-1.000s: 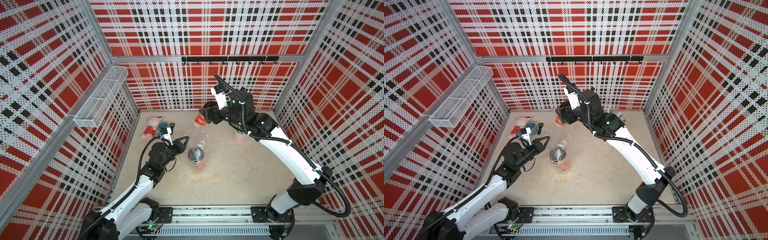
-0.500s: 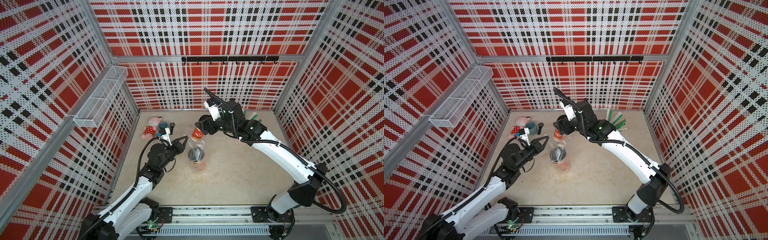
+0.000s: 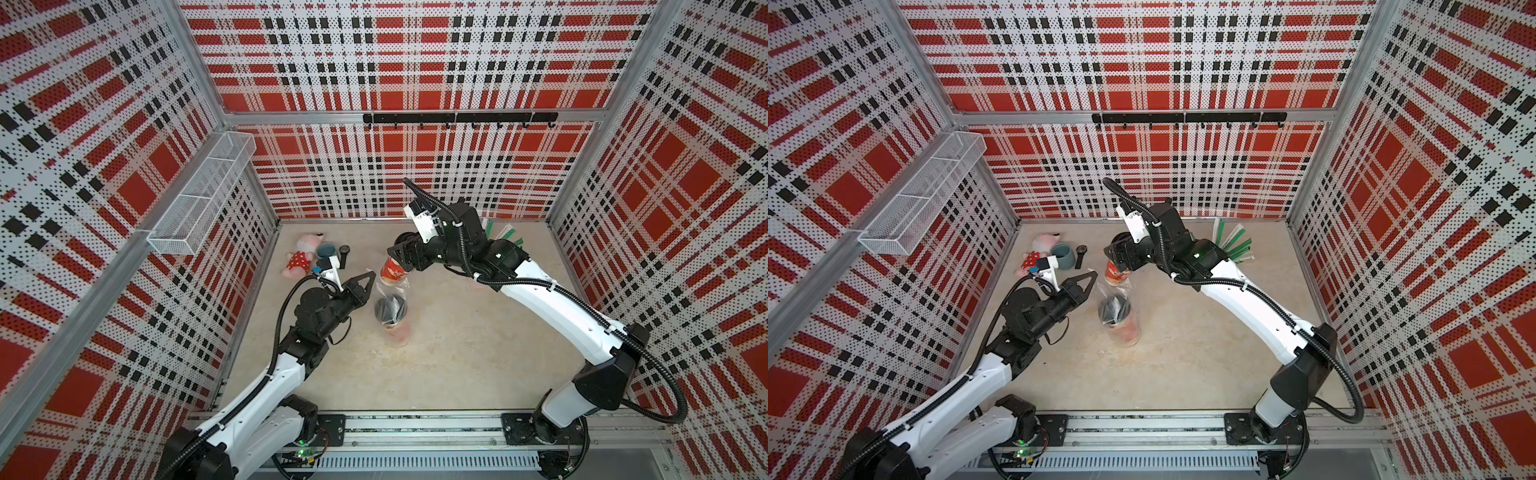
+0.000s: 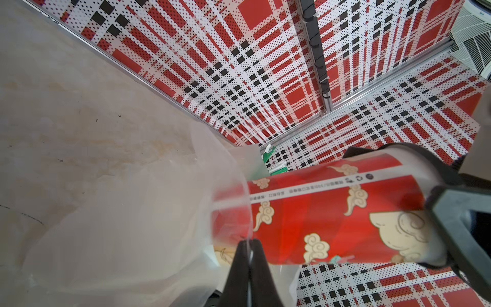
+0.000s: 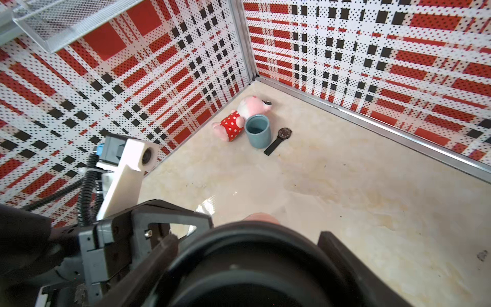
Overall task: Pack milk tea into plastic carrier bags
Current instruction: Place the milk tea cup in the plastic carrier bag.
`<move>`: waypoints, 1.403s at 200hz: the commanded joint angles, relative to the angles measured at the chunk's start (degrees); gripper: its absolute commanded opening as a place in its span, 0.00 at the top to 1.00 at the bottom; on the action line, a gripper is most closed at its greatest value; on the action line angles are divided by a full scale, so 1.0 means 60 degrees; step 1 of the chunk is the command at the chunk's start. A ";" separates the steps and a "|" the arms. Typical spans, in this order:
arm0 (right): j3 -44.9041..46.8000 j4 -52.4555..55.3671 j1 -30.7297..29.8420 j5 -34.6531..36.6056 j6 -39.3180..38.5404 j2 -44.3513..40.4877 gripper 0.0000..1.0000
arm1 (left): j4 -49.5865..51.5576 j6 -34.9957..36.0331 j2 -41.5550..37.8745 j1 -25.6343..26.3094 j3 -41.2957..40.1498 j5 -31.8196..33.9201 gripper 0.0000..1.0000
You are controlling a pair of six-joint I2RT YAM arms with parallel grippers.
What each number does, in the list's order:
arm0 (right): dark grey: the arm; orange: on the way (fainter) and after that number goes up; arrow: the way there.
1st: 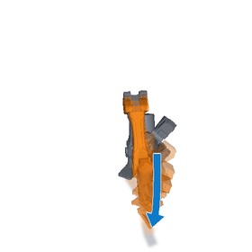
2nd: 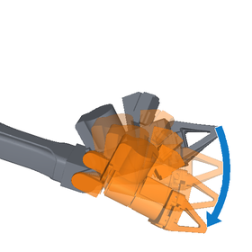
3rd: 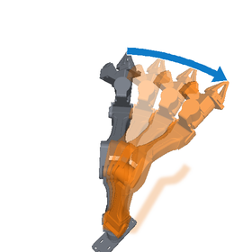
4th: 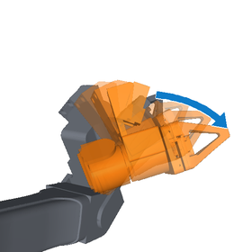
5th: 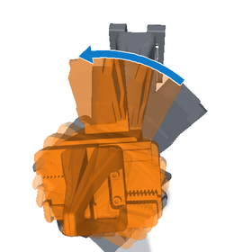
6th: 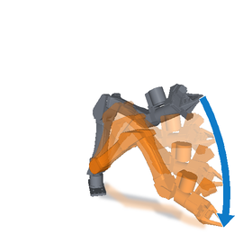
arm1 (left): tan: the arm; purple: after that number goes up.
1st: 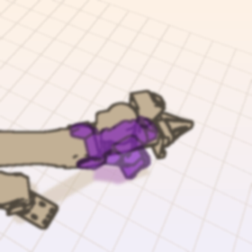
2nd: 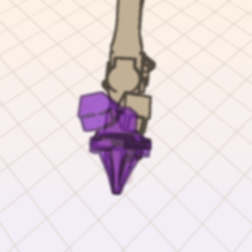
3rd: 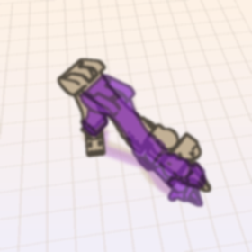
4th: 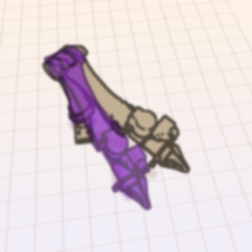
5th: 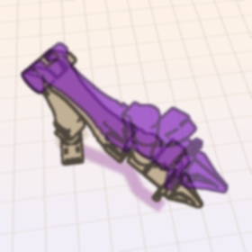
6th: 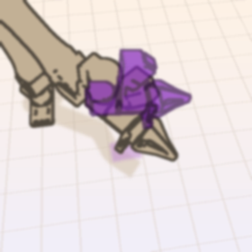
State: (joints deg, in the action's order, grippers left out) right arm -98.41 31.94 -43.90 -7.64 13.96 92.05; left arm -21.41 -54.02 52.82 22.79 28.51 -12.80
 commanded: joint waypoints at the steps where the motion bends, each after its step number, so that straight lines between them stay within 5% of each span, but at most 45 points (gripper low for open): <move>1: -0.0244 0.0340 0.0123 0.0819 -0.0271 0.0207 0.19 | -0.0237 0.0038 -0.0221 -0.0077 -0.0114 0.0067 0.94; 39: -0.0615 0.0403 0.0135 0.0716 -0.0422 0.0321 0.19 | -0.0236 0.0053 -0.0292 -0.0079 -0.0159 0.0052 0.94; 82: -0.0477 0.0044 0.0053 -0.0796 -0.0116 0.0314 0.20 | -0.0241 0.0067 -0.0364 -0.0077 -0.0270 0.0111 0.94; 280: -0.2011 0.0815 0.0022 -0.0687 -0.0144 0.2642 0.19 | -0.0679 0.0017 -0.0733 -0.0077 -0.0725 0.0126 0.93</move>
State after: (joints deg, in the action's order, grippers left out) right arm -109.01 36.77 -43.40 -10.24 13.34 106.50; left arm -23.18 -54.06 49.01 22.79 25.04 -11.97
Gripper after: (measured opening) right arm 0.829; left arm 0.071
